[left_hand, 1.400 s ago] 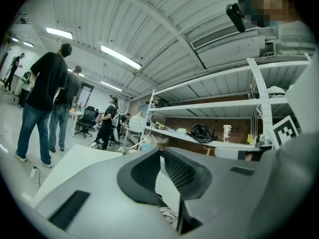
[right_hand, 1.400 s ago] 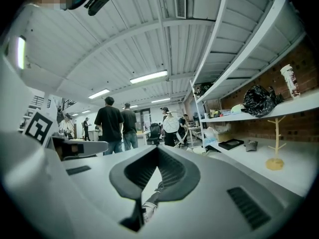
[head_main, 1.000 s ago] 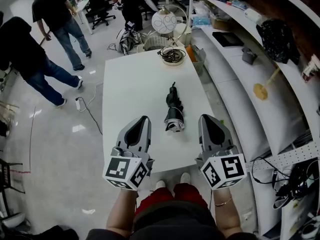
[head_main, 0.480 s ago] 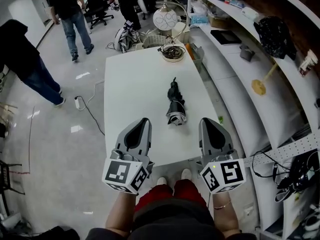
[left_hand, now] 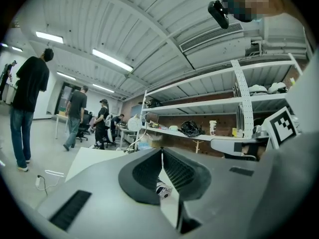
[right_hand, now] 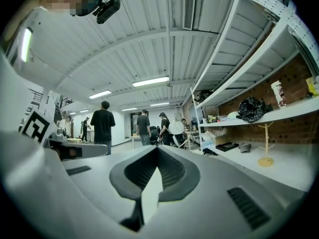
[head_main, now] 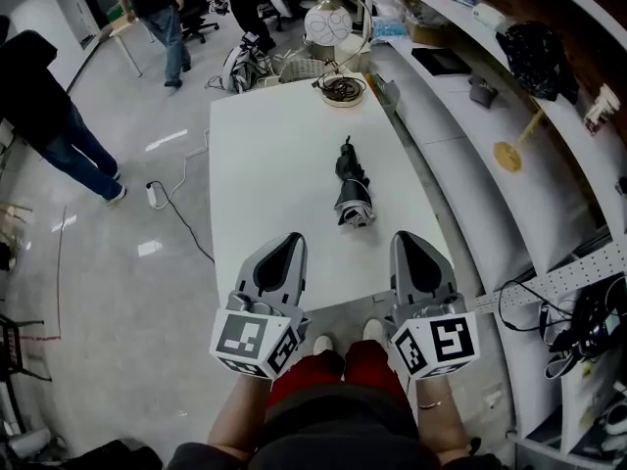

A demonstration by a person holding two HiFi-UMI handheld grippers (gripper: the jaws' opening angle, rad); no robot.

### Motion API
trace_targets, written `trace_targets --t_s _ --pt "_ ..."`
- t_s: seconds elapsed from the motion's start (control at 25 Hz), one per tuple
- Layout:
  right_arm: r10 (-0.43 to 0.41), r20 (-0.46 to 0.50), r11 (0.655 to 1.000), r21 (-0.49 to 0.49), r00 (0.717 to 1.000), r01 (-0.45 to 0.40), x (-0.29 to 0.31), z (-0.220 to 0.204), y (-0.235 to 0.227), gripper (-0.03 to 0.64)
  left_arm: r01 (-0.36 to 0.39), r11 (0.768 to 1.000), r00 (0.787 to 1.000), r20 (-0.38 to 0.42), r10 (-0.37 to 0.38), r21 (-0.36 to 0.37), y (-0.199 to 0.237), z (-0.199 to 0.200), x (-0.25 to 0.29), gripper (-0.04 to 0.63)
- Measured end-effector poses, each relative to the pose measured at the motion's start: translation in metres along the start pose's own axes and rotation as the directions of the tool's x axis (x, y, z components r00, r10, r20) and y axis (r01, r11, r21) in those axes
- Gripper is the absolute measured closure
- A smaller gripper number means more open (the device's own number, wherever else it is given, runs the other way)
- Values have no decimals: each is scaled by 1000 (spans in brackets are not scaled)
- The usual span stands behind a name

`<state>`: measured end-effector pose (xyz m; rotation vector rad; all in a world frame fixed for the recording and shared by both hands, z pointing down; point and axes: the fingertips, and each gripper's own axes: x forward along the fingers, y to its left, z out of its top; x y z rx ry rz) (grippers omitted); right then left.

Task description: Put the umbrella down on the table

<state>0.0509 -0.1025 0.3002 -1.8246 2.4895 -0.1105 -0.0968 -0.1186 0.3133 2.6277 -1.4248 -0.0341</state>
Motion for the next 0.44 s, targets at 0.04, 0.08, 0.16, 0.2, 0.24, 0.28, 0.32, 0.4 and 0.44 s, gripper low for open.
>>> trace_targets --t_s 0.04,0.08,0.16,0.2,0.24,0.28,0.32,0.4,0.44 --pt "0 -2 1000 -1 1000 0 -1 0 2 603 -1 1000 1000 -2 1 1 1 0 -2 574" --pt "1 -4 1000 -3 1000 -1 -2 -1 4 603 -3 1000 1000 -3 3 0 1 -1 -5 574" --pt "4 -11 1000 -3 1000 -4 -5 -3 7 602 -10 1000 1000 -6 10 -4 1 -2 -9 574" --pt "7 -14 1000 -4 1000 -7 -5 -4 8 603 -14 1000 1000 -7 14 -7 1 -3 -10 574" --pt "9 -15 1000 -5 1000 -9 -6 -4 8 603 -16 1000 1000 -8 16 -9 1 -4 -11 574" --pt "11 -16 1000 -8 1000 -11 -7 -4 7 603 -17 1000 1000 -8 17 -9 0 -4 -11 574" --pt "13 -17 1000 -11 1000 -13 -8 -4 7 603 -19 1000 1000 -9 19 -8 -1 -5 -11 574" --pt "15 -17 1000 -14 1000 -15 -10 -4 6 603 -23 1000 1000 -10 23 -5 -4 -5 -12 574" --pt "16 -17 1000 -15 1000 -16 -12 -5 6 603 -25 1000 1000 -10 25 -3 -5 -6 -12 574"
